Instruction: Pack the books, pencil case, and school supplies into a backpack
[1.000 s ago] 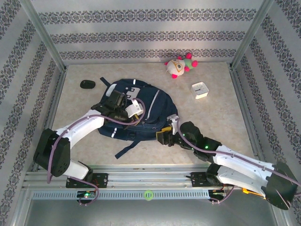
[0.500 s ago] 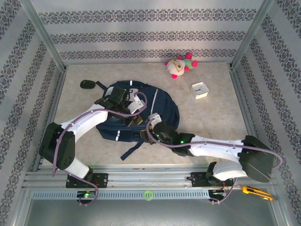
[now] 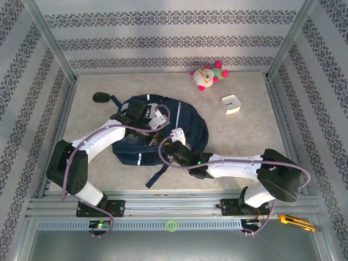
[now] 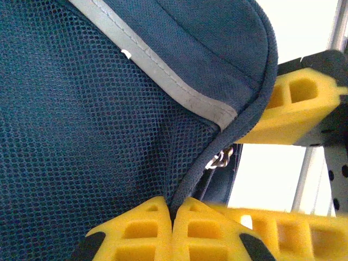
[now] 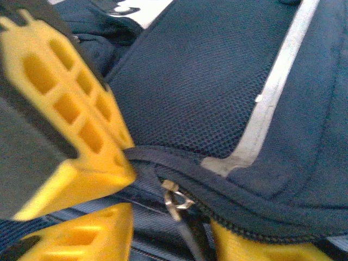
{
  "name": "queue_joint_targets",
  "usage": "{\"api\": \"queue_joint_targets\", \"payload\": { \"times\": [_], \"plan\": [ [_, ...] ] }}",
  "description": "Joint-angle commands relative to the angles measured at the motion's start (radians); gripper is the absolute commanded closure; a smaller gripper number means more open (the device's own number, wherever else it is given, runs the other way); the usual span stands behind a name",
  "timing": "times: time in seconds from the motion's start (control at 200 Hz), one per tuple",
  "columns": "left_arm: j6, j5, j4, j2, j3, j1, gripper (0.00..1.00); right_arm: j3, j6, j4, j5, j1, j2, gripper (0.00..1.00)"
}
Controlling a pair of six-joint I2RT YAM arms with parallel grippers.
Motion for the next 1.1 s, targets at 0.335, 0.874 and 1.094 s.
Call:
{"api": "queue_joint_targets", "payload": {
  "times": [0.335, 0.874, 1.094],
  "plan": [
    [-0.022, -0.024, -0.077, -0.020, 0.005, 0.004, 1.00, -0.193, 0.042, -0.102, -0.251, -0.242, -0.375, 0.67],
    [-0.048, 0.025, -0.039, -0.020, 0.007, 0.005, 1.00, -0.083, -0.020, -0.103, -0.583, -0.286, -0.286, 0.49],
    [-0.067, 0.037, -0.020, -0.020, 0.005, 0.007, 1.00, -0.019, 0.119, -0.107, -0.489, -0.229, -0.190, 0.48]
  ]
}}
